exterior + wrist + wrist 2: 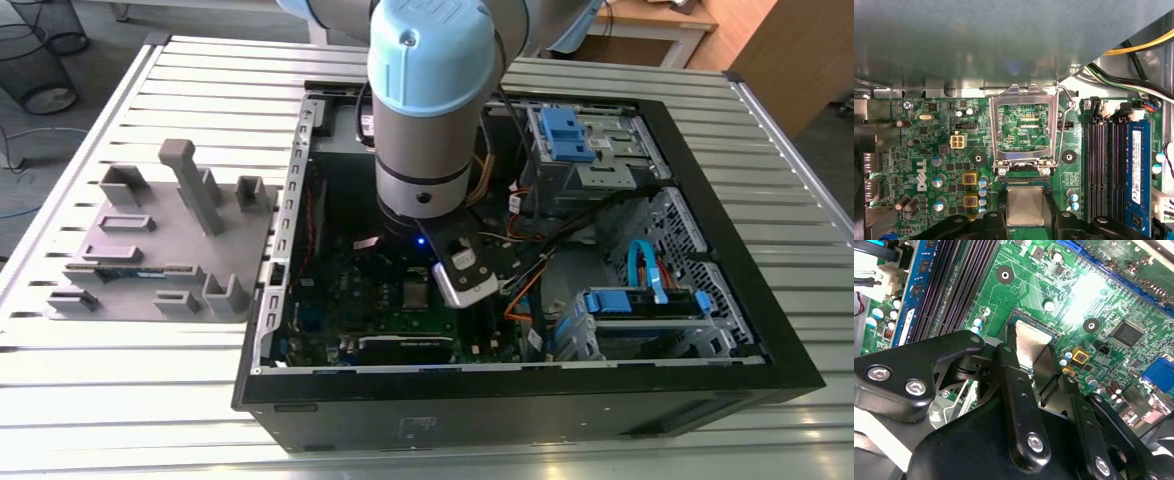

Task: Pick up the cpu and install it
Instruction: 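Place the cpu into insertion slot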

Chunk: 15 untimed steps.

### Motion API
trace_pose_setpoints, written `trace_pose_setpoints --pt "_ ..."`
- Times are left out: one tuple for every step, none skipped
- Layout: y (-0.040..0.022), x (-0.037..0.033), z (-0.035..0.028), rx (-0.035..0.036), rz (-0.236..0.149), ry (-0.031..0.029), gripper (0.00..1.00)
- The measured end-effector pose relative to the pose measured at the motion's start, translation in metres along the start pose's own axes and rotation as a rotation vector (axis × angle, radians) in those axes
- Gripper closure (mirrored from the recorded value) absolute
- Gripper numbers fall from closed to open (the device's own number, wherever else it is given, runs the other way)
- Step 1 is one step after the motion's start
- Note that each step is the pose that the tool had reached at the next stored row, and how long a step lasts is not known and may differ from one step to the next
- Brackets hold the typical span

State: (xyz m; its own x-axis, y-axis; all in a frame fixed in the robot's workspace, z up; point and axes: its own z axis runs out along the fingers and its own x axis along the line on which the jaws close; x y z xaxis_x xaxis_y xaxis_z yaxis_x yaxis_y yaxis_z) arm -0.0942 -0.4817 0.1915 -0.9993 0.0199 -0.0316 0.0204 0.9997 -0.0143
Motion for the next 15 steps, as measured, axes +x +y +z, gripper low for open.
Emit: trace_pose_setpoints --pt "0.0000 0.0001 0.0001 0.0000 0.001 0.0000 0.62" --pt "0.0000 0.0002 0.0001 0.0001 0.001 0.0000 0.62" --pt "0.0000 0.0003 0.0002 0.0002 0.002 0.0000 0.62" --pt "-0.0001 0.0003 0.0003 0.0003 0.002 0.0001 0.62" --pt "-0.0001 0.0004 0.0004 0.0005 0.003 0.0002 0.62" --pt "-0.0001 0.0004 0.0005 0.0005 0.003 0.0002 0.62" --pt "-0.0001 0.0004 0.0007 0.0006 0.003 0.0003 0.62" --pt "-0.0001 0.0003 0.0008 0.0006 0.003 0.0003 0.62" --pt "0.0000 0.0000 0.0009 0.0005 0.003 0.0005 0.62" --pt "0.0000 -0.0004 0.0009 0.0005 0.003 0.0005 0.62" --pt "0.0000 -0.0009 0.0010 0.0004 0.003 0.0004 0.62" --pt "0.0000 -0.0013 0.0010 0.0003 0.003 0.0002 0.62" --pt "0.0000 -0.0017 0.0010 0.0004 0.003 0.0001 0.62" --pt "0.0000 -0.0017 0.0010 0.0004 0.003 0.0002 0.62" --pt "0.0000 -0.0017 0.0010 0.0004 0.003 0.0001 0.62"
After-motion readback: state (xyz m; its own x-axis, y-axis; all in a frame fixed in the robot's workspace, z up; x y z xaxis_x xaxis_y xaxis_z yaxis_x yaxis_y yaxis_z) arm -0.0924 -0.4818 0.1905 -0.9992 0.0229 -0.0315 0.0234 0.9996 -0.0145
